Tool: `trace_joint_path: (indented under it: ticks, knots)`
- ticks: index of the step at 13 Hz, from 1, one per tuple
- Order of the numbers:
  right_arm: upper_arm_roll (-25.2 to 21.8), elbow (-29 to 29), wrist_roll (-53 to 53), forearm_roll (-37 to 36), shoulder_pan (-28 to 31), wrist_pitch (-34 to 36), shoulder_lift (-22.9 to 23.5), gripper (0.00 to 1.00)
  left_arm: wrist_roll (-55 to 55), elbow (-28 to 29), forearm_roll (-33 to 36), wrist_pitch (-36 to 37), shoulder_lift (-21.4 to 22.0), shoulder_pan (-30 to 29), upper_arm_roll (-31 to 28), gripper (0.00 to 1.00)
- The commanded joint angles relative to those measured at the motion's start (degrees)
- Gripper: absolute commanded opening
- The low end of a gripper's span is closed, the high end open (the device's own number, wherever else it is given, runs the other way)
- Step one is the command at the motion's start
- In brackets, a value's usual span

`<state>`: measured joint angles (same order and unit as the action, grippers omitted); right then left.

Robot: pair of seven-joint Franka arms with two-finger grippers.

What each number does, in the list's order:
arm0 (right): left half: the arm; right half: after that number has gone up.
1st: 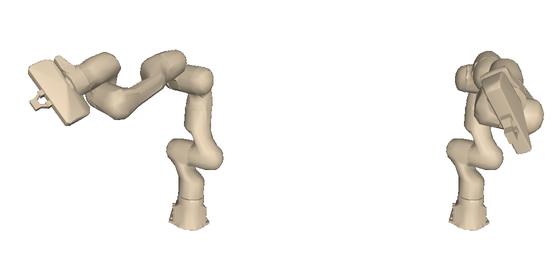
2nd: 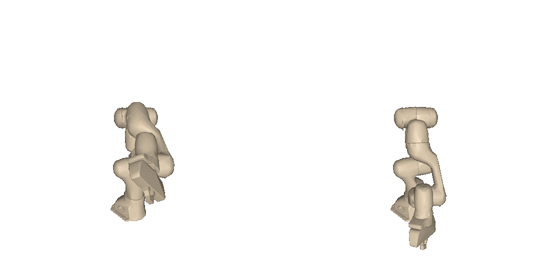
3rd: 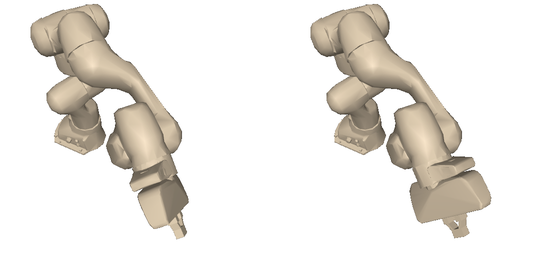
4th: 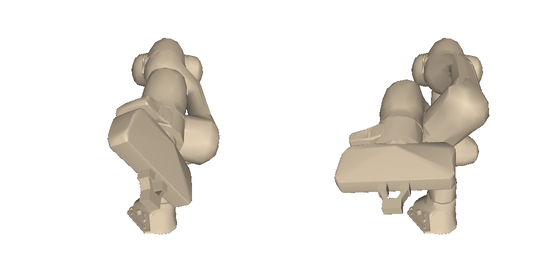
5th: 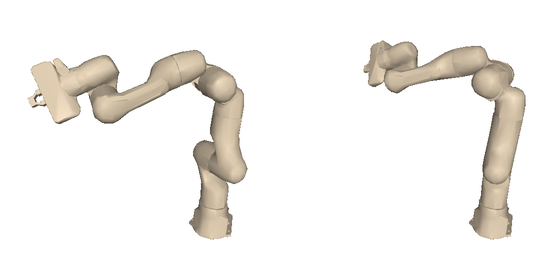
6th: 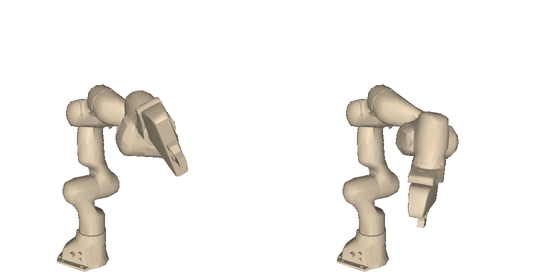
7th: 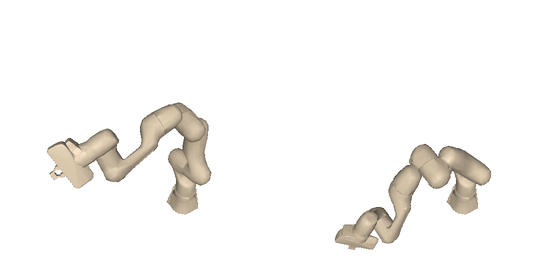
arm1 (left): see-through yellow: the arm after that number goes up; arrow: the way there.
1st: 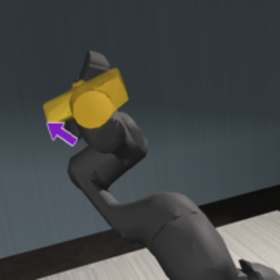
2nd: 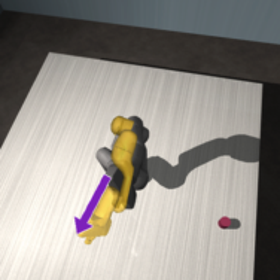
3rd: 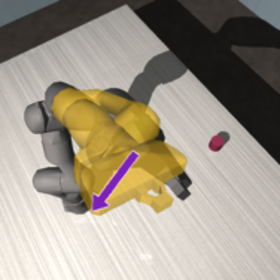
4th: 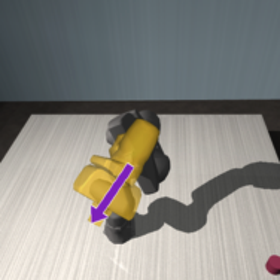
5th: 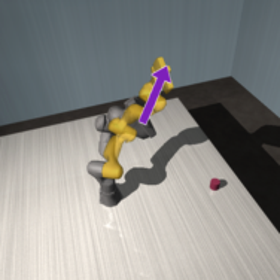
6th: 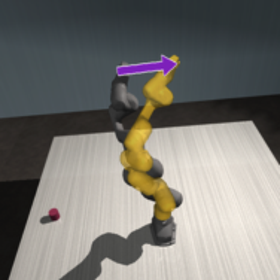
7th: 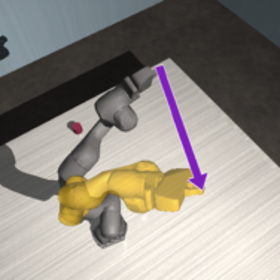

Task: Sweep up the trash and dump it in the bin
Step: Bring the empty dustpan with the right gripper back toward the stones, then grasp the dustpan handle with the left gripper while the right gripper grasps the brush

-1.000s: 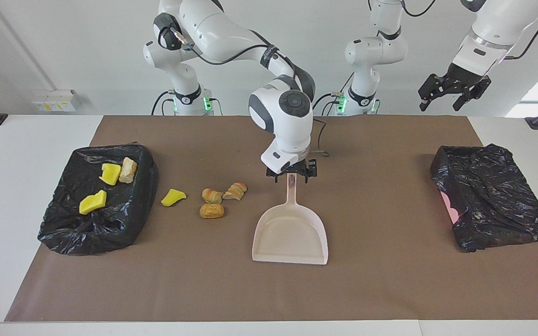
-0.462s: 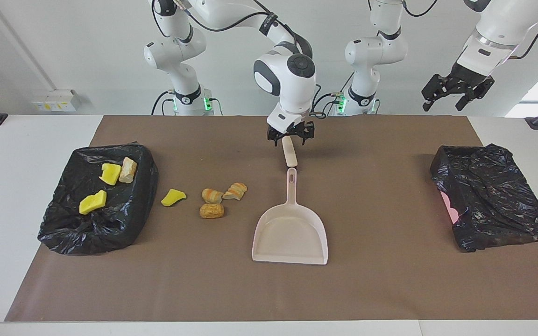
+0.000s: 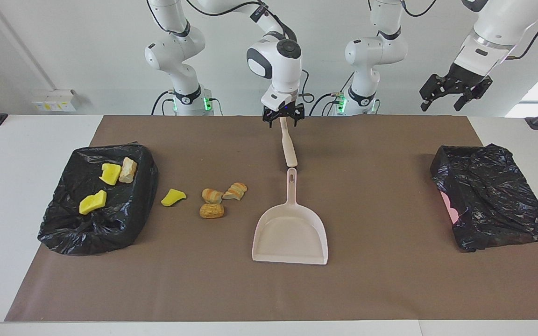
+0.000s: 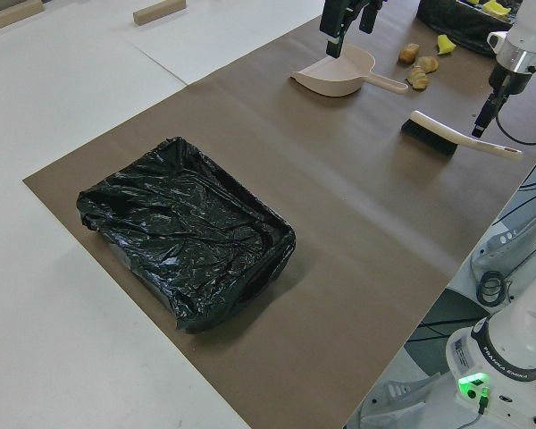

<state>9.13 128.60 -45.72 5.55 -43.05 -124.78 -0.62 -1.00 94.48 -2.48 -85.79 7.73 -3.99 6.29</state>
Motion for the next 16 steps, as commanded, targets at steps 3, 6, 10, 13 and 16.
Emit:
trace_joint_path:
  ticks: [3, 6, 10, 13, 16]
  knots:
    - [-0.1, 4.9, -0.6, 2.8, -2.4, -2.9, -2.5, 1.00, -0.7, 0.7, 0.5, -11.0, -2.3, 3.1, -0.2, 1.00]
    - [-0.1, 4.9, -0.6, 2.8, -3.4, -4.0, -1.1, 0.99, -7.1, 0.5, 0.5, -17.7, -6.5, 7.0, -0.2, 1.00]
    - [-0.2, 4.5, -0.2, 2.8, -4.1, -7.4, 1.2, 0.85, -12.3, -0.1, 0.5, -23.2, -11.4, 12.8, -0.2, 1.00]
    - [-0.2, 4.2, 0.2, 2.7, -3.6, -7.2, 1.6, 0.38, -17.0, -1.0, 1.2, -26.8, -16.9, 18.3, -0.2, 1.00]
    - [-0.2, 2.8, -1.0, 2.7, -2.8, -6.1, 2.4, 0.00, -19.3, -1.4, 0.9, -27.5, -18.3, 21.5, -0.1, 1.00]
